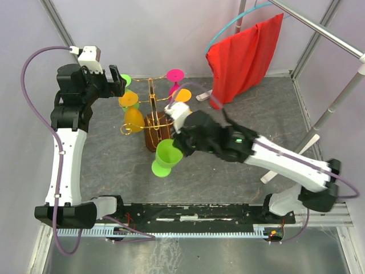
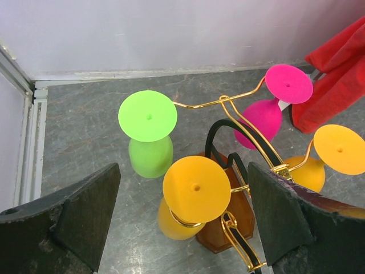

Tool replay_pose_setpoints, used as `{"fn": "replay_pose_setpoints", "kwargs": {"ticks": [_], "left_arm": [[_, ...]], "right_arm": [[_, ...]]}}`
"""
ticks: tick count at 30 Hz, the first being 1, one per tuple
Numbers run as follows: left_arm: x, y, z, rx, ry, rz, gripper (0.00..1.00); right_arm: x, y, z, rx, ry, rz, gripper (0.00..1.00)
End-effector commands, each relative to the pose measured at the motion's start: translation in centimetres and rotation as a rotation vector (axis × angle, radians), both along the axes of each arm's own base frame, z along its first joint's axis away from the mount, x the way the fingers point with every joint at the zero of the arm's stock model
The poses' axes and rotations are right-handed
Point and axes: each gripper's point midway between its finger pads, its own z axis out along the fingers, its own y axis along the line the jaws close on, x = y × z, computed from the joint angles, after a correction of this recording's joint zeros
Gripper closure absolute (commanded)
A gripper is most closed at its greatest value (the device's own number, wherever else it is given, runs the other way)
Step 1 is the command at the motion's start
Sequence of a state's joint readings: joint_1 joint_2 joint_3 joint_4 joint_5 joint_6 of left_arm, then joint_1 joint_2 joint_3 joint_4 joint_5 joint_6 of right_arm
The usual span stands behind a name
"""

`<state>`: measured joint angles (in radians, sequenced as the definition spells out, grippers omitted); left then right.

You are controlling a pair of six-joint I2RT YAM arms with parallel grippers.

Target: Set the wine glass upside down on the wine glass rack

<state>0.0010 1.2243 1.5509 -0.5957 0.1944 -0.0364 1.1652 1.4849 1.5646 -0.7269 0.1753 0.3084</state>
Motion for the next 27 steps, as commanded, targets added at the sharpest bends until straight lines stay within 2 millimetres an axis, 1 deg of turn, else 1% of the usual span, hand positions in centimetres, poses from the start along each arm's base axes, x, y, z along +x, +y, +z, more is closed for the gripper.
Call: {"fn": "replay_pose_setpoints", "kwargs": {"ticks": [1,3,5,6,7,10,13,17,21,24,27], "left_arm": [[-1.0,-0.8,4.3,-0.07,-0.113,-0.027,0.02],[-1.1,-1.1,4.8,-0.09,-0.123,-0.037,0.02],[-1.1,-1.4,5.2,-0.123,-0.13,-0.042,0.02],[-1.1,-1.5,5.4,-0.142,-0.134,-0.039,0.02],[-1.1,-1.6,5.7,-0.166,-0.138,-0.036,0.01],[-1.1,-1.7,6.8,-0.251,-0.159,-0.004,0.01],[-1.0,-1.3,8.1,-0.364,-0.181,0.056,0.01],[-0.8,-1.4,9.5,-0.516,-0.194,0.093,0.02],[-0.6,-1.9,10.0,-0.64,-0.176,0.102,0.02],[-0.7,-3.0,10.4,-0.687,-0.167,0.045,0.02],[-1.0,-4.6,10.4,-0.614,-0.187,-0.086,0.03]], "right_arm": [[-0.6,-4.3,14.1,0.288,-0.254,0.015,0.99],[-0.2,-6.0,17.0,0.335,-0.351,-0.018,0.99],[0.9,-7.7,19.3,0.353,-0.469,-0.073,0.99],[1.5,-8.3,19.9,0.346,-0.525,-0.095,0.99],[2.1,-8.7,21.0,0.361,-0.586,-0.122,0.99],[3.8,-9.3,22.7,0.344,-0.752,-0.185,0.99],[5.2,-8.7,23.3,0.309,-0.879,-0.21,0.99],[7.5,-6.7,23.0,0.256,-0.988,-0.247,0.99],[8.3,-4.7,22.7,0.312,-1.029,-0.199,0.99],[9.0,-4.1,22.6,0.315,-1.056,-0.201,0.99],[9.5,-3.8,23.4,0.342,-1.047,-0.21,0.99]]}}
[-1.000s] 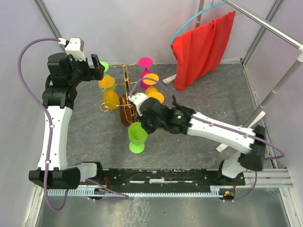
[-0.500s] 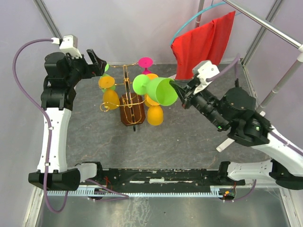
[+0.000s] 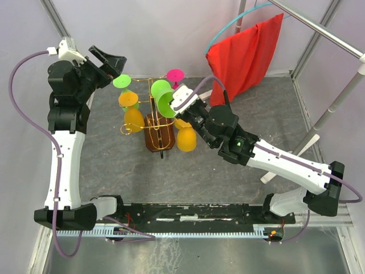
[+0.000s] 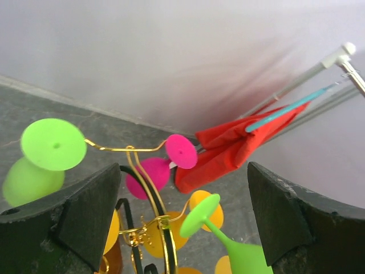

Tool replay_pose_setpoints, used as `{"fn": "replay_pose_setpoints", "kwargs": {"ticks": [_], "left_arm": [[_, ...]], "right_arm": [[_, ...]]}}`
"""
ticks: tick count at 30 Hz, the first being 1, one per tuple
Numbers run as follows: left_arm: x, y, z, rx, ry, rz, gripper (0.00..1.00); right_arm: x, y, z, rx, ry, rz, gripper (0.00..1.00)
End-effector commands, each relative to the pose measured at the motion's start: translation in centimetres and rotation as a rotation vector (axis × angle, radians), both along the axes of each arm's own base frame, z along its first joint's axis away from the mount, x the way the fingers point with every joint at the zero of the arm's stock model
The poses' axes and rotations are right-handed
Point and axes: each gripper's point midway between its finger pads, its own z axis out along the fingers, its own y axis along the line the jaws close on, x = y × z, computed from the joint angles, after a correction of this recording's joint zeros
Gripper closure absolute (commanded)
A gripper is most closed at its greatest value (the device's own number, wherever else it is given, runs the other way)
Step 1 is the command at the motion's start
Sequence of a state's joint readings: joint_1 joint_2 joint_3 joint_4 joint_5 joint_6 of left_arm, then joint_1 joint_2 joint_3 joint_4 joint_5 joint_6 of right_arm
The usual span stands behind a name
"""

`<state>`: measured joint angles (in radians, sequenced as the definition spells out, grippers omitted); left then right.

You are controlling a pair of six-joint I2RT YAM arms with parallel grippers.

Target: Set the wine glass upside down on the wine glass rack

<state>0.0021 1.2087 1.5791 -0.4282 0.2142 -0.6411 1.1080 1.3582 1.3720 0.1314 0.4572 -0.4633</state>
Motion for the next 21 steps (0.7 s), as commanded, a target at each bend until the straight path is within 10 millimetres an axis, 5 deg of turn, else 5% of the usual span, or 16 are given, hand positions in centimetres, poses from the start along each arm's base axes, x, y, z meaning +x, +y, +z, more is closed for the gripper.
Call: {"fn": "replay_pose_setpoints", "kwargs": {"ticks": [1,7,15,21], "left_arm": [[-1.3,-2.5,3.5,0.019,-0.163,-0.166,0.03],[-2.5,-5.2,2.4,0.156,-0.25,-0.378,0.05],[-5.0,-7.4,3.0,0.248,-0.36,-0.567,0.17],[-5.8,-8.3,2.4,0.236,-0.381,-0.642,0.41]], "right_arm": [[-0.4,-1.4,8.1,0.227,-0.13,0.024,0.99],[-1.4,-1.1,10.9,0.323,-0.068,0.127,0.99],[-0.9,-2.2,11.3,0.357,-0.025,0.133,0.99],[-0.8,-1.8,11.1,0.39,-0.014,0.167,0.99]]}}
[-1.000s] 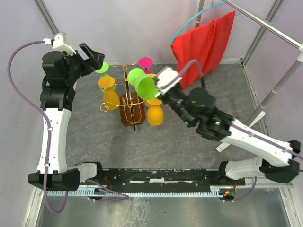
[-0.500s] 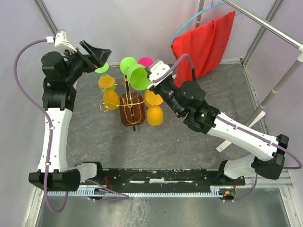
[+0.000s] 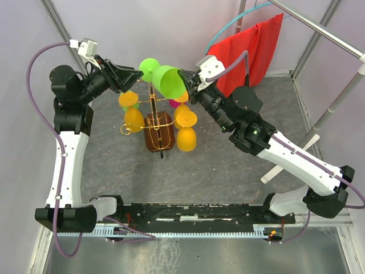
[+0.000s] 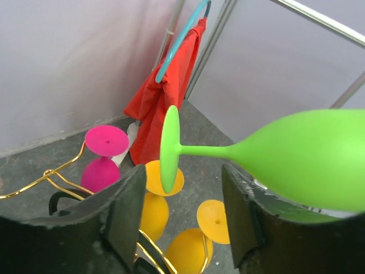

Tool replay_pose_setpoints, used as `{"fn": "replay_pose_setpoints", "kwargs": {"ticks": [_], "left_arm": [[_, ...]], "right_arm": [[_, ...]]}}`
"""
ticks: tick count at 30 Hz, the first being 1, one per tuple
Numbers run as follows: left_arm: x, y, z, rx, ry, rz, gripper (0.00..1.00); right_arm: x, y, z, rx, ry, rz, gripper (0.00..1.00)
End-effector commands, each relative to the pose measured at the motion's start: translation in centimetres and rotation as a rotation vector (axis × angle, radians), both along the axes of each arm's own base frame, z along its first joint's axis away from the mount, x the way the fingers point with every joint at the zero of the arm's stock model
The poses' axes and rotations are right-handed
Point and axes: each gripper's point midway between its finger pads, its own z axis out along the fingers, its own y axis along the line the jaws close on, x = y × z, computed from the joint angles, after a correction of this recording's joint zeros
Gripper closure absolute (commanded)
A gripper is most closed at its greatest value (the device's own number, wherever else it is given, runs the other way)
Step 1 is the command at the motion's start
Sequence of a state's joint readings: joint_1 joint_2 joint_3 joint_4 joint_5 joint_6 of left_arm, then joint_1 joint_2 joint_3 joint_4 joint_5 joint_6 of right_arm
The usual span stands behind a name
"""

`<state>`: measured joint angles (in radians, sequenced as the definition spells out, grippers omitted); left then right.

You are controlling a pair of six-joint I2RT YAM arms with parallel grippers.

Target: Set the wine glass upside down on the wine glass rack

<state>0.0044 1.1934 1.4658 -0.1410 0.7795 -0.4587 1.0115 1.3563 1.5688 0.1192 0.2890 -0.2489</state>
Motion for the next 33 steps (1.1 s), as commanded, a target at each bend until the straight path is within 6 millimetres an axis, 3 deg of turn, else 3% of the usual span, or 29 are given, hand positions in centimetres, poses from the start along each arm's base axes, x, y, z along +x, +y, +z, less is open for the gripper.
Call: {"fn": "replay_pose_setpoints", "kwargs": {"ticks": [1,10,15,22,23,26,33], "left_arm": [[-1.9,-1.0,0.9,0.031,-0.106,-0.1,0.44],[-1.7,-1.0,-0.2,0.037,-0.094,-0.102,0.57],[-1.5,-0.9,-0.2,0.042,-0.1,-0.091,0.59],[-1.5,-1.0,-0.2,0.045,-0.116,-0.1,0.91],[-1.5,-0.9,-0.1,0.049,-0.122,-0.099,0.96],[-1.5,-0.8,0.2,0.062,-0.147,-0.086,0.97],[-0.7,-0.1,1.3,0.103,-0.2,-0.03,0.97]], "right_arm": [[-0.9,-0.3,2.1,0.09,-0.025,0.052,0.99],[-1.1,0.3,2.2,0.115,-0.011,0.1,0.99],[-1.3,0.2,2.2,0.122,-0.005,0.106,0.99],[-1.4,0.3,1.8,0.12,0.01,0.114,0.99],[-1.3,0.3,1.7,0.112,0.013,0.108,0.95],[-1.0,0.1,1.0,0.074,0.031,0.087,0.87],[-1.3,-1.8,-2.6,-0.079,0.098,0.031,0.44]]}}
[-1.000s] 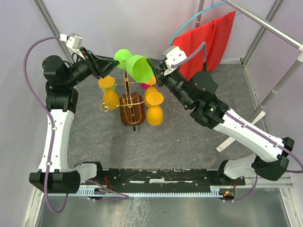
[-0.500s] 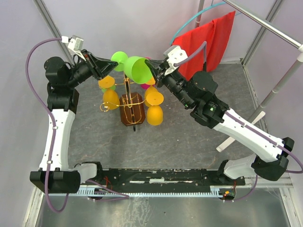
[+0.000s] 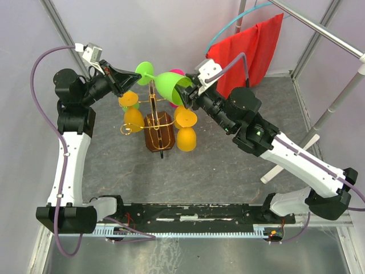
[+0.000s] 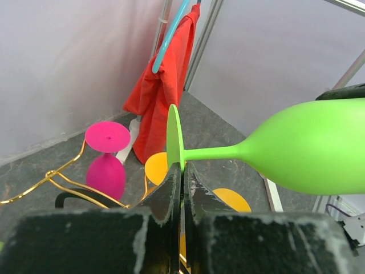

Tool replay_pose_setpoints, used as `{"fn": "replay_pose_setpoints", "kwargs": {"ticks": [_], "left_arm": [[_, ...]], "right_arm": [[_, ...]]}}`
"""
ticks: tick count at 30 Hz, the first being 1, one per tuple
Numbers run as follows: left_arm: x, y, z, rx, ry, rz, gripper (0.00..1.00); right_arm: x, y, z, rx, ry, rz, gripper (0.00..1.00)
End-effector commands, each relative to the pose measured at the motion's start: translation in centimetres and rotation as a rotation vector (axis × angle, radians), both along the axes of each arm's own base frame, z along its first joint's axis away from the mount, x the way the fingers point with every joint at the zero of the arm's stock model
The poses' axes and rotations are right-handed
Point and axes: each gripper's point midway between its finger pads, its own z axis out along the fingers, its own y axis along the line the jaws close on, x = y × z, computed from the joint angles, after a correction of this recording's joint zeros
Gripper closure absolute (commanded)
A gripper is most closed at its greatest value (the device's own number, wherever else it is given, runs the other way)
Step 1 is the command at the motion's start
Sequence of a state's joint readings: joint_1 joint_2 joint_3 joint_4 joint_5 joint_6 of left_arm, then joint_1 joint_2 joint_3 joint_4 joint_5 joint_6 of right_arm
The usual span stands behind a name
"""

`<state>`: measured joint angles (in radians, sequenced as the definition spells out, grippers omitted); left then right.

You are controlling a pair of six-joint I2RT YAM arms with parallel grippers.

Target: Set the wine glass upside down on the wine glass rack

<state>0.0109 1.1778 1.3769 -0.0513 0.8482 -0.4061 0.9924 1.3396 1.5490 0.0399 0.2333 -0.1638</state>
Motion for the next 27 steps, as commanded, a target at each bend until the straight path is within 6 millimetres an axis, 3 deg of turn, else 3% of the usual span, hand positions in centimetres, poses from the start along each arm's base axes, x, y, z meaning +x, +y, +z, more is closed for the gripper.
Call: {"fn": "replay_pose_setpoints", "kwargs": {"ticks": [1,5,10,14,15,17,21,27], "left_arm": [[-0.2,0.4,3.3,0.06,-0.159,0.036,0.97],[0.3,1.0,4.6,0.108,-0.227,0.073,0.97],[0.8,1.2,5.4,0.169,-0.289,0.083,0.97],[0.0,0.7,5.3,0.245,-0.362,0.027,0.97],[-0.3,0.6,5.1,0.266,-0.375,0.014,0.97],[-0.7,0.3,4.7,0.307,-0.403,-0.01,0.97],[-2.1,-0.8,4.1,0.391,-0.485,-0.065,0.97],[-4.0,-2.6,4.3,0.461,-0.617,-0.092,0.97]], "right_arm": [[-1.1,-2.7,-1.0,-0.094,0.021,-0.035,0.39],[-2.3,-5.4,-2.2,-0.194,0.058,-0.058,0.31],[-4.0,-8.9,-2.0,-0.278,0.106,-0.087,0.24],[-4.5,-10.2,-0.5,-0.284,0.124,-0.105,0.22],[-4.6,-10.4,0.7,-0.264,0.116,-0.104,0.22],[-4.6,-9.6,2.1,-0.249,0.106,-0.08,0.22],[-3.6,-5.6,3.2,-0.26,0.102,0.001,0.22],[-3.1,0.2,3.0,-0.249,0.146,0.151,0.26]]}}
